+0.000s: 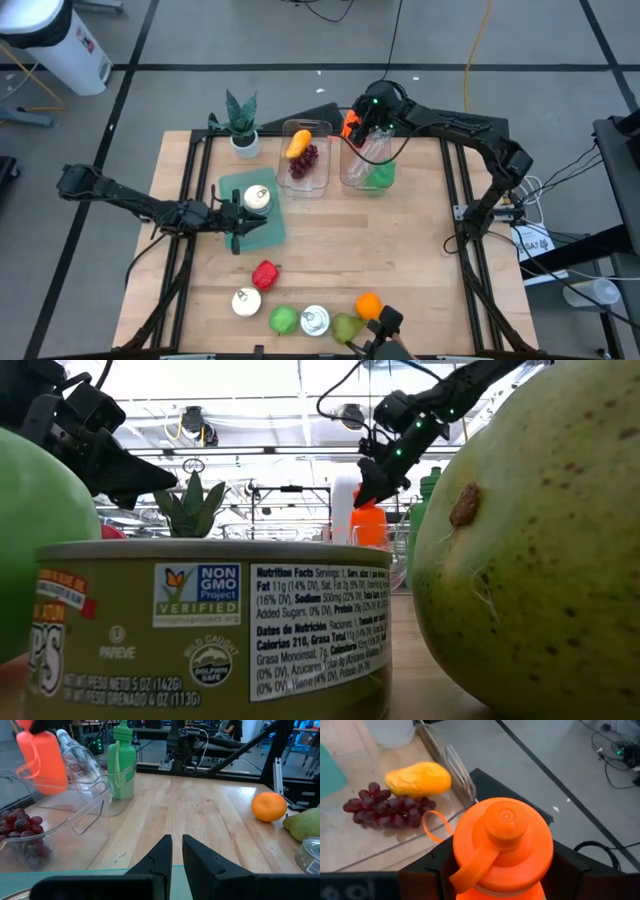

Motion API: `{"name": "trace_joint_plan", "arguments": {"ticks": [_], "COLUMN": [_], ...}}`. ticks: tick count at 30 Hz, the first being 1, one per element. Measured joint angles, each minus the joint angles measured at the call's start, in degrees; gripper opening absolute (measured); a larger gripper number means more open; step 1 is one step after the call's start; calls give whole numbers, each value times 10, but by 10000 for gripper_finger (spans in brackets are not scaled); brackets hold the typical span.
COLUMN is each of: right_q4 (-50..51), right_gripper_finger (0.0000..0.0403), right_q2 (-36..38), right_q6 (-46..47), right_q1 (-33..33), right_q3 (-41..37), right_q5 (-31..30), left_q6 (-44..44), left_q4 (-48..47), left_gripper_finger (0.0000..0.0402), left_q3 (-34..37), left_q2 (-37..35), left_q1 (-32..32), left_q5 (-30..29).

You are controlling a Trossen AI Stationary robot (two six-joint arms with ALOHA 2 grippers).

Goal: Pick & Place Food Item
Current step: Put the orange water bottle into the right transparent bin

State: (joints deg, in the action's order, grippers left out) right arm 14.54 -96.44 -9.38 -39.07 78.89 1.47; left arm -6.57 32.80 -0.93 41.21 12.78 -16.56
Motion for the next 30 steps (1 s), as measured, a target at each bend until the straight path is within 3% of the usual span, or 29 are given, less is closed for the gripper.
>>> {"name": "trace_joint_plan", "arguments": {"ticks": [10, 22, 30], "right_q4": [-49, -74, -114], "right_gripper_finger": [214, 280, 317], "right_q2": [0, 0, 38], "right_q6": [12, 57, 35], "right_q1": [1, 0, 0], "right_q3": [-44, -56, -57], "right_q5": [1, 1, -2], "left_q6": [0, -1, -9], "left_q4": [0, 0, 0], "left_gripper_finger": [49, 49, 49], "left_q3": [0, 0, 0], "left_q2": [0, 0, 0], "left_q1": [0, 0, 0], "left_q5": [0, 0, 0]}}
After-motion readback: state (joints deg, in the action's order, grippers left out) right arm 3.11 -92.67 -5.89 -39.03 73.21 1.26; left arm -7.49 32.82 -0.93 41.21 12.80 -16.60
